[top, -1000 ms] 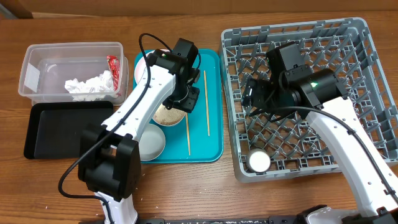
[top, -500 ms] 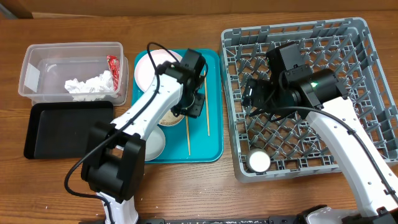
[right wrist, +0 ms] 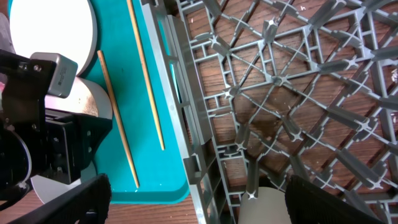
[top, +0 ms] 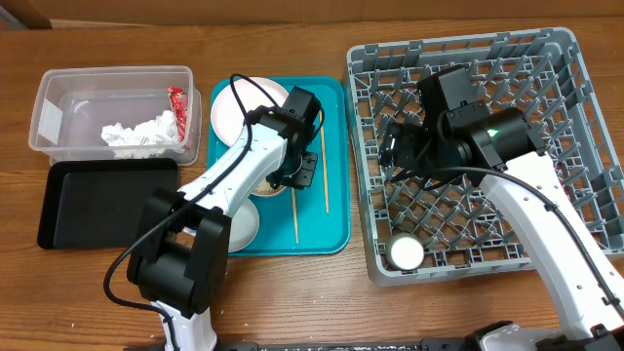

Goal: Sort waste into correct bins and load items into the dishwasher
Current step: 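Grasp the rim of the rice-filled bowl with the left gripper, then carry the rice bowl over the black tray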

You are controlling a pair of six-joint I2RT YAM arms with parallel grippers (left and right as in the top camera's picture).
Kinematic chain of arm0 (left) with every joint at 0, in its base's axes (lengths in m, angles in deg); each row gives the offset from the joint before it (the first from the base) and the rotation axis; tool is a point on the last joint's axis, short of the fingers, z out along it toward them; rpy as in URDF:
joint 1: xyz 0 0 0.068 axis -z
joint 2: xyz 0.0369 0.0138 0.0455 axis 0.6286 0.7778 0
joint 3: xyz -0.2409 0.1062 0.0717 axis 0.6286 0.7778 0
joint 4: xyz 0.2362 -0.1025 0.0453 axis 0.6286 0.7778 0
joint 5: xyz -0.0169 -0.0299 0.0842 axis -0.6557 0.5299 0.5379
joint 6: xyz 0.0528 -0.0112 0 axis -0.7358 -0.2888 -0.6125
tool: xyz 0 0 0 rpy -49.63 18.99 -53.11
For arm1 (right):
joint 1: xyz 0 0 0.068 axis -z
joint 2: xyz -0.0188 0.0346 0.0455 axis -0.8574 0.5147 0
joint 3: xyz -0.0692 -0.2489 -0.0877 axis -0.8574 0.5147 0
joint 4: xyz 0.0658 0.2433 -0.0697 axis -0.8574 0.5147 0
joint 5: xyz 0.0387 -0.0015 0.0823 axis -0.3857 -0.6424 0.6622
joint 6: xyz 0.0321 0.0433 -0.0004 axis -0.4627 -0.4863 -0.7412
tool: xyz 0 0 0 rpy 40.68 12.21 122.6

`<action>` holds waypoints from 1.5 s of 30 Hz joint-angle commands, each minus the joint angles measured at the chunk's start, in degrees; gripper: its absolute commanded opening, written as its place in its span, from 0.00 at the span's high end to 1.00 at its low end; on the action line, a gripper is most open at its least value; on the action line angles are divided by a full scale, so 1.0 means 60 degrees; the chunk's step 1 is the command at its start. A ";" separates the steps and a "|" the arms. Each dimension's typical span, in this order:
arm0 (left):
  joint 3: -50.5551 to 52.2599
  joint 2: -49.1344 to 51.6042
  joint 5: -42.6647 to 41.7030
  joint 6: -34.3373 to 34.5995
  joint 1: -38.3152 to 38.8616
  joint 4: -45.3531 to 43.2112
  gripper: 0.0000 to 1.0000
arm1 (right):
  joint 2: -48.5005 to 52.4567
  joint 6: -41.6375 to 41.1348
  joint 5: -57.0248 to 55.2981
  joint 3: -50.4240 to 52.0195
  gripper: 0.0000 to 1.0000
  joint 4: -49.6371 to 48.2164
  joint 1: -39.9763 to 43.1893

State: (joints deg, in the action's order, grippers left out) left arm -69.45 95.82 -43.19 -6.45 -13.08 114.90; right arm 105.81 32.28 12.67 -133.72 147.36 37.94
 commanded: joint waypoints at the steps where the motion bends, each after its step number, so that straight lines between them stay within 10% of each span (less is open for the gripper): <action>1: 0.0164 0.0102 0.0459 0.0204 0.0025 -0.0233 0.71 | -0.0051 0.0073 -0.0025 -0.0175 0.10 -0.0022 0.0018; 24: 0.0612 0.0098 0.0517 0.0200 0.0033 -0.0670 0.96 | -0.0051 0.0073 -0.0025 -0.0175 0.10 0.0084 0.0018; 45: -0.4426 0.0026 -0.0015 -0.0127 -0.0288 0.4000 0.96 | -0.0051 0.0182 -0.0025 -0.0175 0.10 0.0080 0.0018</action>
State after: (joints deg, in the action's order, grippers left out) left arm -91.68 95.91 -42.71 -6.65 -13.36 136.41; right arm 105.81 32.43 12.67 -133.72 148.04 37.92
